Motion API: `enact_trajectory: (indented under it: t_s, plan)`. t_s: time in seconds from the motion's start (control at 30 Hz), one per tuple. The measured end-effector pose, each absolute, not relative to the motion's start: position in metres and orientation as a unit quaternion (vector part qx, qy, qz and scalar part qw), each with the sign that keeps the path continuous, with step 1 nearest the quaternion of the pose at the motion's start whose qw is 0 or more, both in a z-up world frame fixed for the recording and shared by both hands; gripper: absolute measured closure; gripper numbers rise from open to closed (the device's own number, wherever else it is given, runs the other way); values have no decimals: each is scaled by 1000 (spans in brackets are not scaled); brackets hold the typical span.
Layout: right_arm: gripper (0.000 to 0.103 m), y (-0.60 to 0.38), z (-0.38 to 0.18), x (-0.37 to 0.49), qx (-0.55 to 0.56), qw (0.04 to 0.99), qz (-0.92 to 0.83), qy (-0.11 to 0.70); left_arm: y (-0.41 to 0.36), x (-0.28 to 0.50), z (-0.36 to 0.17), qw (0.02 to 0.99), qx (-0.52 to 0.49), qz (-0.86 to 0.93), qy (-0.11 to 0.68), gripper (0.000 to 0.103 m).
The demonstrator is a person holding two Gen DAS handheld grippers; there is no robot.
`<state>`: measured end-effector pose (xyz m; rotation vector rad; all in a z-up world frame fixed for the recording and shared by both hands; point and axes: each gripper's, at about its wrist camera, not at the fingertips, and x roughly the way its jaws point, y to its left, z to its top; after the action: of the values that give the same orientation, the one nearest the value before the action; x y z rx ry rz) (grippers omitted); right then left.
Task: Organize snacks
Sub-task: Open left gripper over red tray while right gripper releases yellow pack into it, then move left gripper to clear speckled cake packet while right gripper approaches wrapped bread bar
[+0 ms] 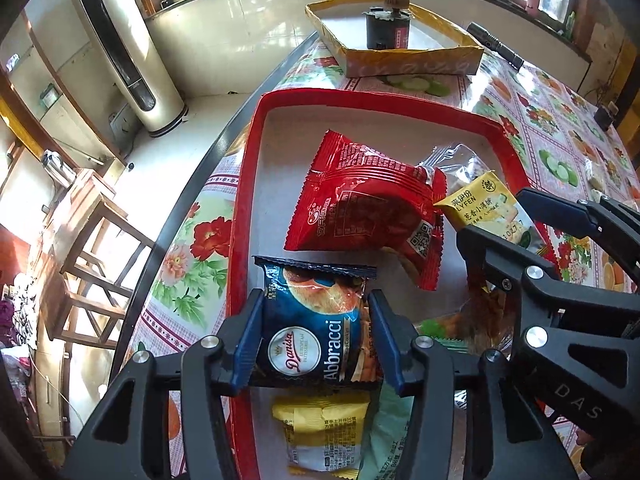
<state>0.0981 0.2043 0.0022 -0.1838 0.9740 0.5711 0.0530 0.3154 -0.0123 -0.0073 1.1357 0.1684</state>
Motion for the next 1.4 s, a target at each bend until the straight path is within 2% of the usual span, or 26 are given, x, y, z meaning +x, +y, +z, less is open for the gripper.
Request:
enact_trajectory:
  t_s: [0.13, 0.33, 0.8, 1.1, 1.2, 1.4]
  plan:
    - [31, 199, 8, 92, -82, 846, 268, 454, 314, 50, -11, 839, -1, 89, 537, 49]
    - [25, 179, 16, 83, -54, 850, 264, 453, 307, 43, -3, 844, 6, 95, 528, 48]
    - [22, 107, 11, 55, 0, 843, 238, 482, 252, 19, 10, 862, 26, 74, 501, 46]
    - [21, 14, 1, 34, 17, 857, 168, 486, 181, 10, 14, 866, 55, 7, 498, 46]
    - [21, -22, -10, 33, 23, 855, 137, 499, 156, 16, 6, 856, 59, -17, 514, 46]
    - [21, -74, -32, 29, 62, 843, 109, 523, 123, 14, -16, 827, -7, 3, 562, 46]
